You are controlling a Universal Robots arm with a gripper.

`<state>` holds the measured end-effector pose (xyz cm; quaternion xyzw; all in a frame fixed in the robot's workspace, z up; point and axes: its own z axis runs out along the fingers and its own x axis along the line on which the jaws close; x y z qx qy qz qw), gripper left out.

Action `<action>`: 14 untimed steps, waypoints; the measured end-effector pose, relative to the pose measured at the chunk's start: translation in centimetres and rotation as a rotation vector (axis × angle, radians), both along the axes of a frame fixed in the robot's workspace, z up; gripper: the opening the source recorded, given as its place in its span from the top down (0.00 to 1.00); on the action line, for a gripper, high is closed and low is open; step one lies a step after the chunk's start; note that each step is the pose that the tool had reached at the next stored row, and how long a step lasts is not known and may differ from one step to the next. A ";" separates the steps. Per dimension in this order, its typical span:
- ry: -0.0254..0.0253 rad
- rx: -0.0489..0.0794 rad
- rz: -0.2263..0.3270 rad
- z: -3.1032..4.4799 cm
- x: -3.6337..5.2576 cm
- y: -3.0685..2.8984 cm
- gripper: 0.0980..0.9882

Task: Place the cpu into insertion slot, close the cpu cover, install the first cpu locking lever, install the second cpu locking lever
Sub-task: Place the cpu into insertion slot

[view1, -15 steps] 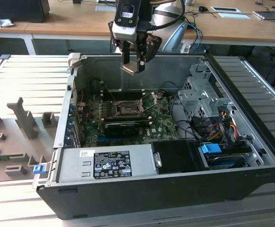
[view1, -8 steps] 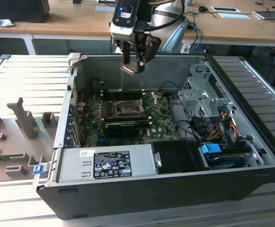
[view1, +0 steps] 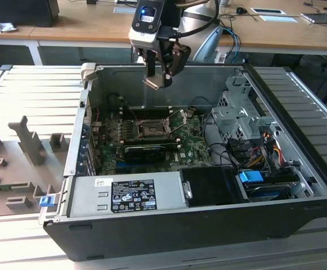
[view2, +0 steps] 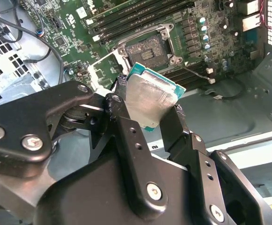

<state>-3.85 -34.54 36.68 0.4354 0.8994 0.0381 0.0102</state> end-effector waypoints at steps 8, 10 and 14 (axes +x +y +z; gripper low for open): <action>0.0001 -0.008 0.000 -0.21 0.00 0.00 0.52; 0.0001 -0.008 -0.004 -0.22 0.00 0.00 0.52; 0.0001 -0.008 -0.028 -0.23 0.00 0.00 0.52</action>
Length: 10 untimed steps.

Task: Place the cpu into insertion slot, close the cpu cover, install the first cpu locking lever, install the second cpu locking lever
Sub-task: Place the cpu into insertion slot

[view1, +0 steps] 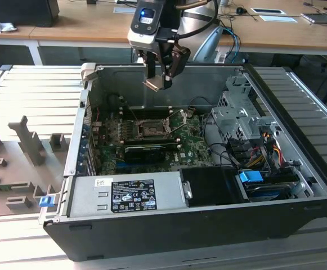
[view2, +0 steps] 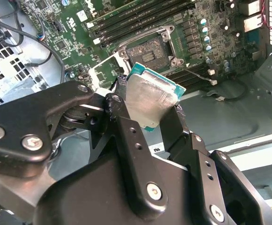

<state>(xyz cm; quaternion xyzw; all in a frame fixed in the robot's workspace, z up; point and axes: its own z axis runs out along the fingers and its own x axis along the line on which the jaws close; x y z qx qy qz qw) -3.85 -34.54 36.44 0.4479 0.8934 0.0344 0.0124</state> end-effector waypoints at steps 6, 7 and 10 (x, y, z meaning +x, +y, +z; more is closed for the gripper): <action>0.0000 0.000 -0.033 -0.02 0.00 0.00 0.52; 0.0000 0.000 -0.039 -0.02 0.00 0.00 0.52; 0.0001 0.000 -0.060 -0.03 0.00 0.00 0.52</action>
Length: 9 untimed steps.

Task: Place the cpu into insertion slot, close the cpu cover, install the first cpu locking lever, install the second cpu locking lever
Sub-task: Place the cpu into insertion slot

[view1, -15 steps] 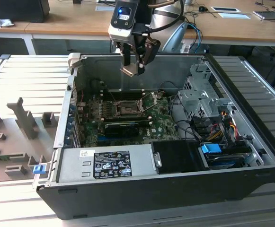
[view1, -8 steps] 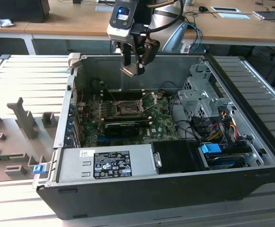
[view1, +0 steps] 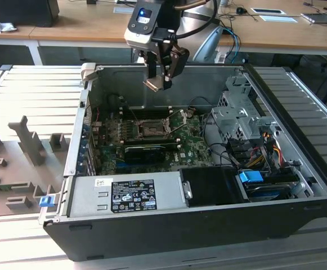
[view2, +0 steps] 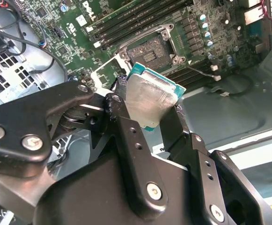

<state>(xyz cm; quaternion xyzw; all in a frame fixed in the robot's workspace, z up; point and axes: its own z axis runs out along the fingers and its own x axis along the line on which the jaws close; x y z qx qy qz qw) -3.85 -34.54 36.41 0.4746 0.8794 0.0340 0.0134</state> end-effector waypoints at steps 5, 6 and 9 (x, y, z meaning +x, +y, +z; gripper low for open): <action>0.0000 0.000 -0.040 -0.02 0.00 0.00 0.52; 0.0000 0.000 -0.045 -0.02 0.00 0.00 0.52; 0.0000 0.000 -0.068 -0.04 0.00 0.00 0.52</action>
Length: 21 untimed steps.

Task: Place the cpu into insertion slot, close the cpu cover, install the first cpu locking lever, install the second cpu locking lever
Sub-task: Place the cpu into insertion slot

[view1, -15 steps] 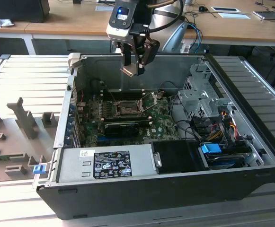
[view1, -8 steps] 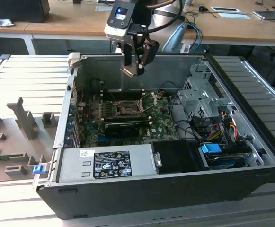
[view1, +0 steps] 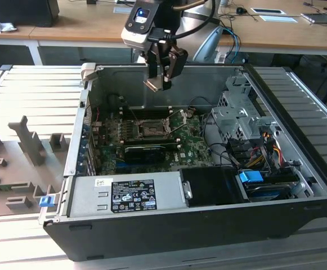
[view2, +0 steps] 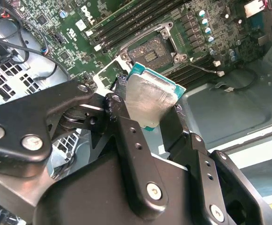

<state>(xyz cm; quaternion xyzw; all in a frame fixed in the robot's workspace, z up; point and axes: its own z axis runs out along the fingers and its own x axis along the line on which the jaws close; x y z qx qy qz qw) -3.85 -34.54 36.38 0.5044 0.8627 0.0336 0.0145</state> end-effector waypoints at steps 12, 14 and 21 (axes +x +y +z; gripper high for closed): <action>0.0001 0.000 -0.087 -0.12 0.00 0.00 0.52; 0.0000 0.000 -0.096 -0.14 0.00 0.00 0.52; 0.0001 0.000 -0.139 -0.23 0.00 0.00 0.52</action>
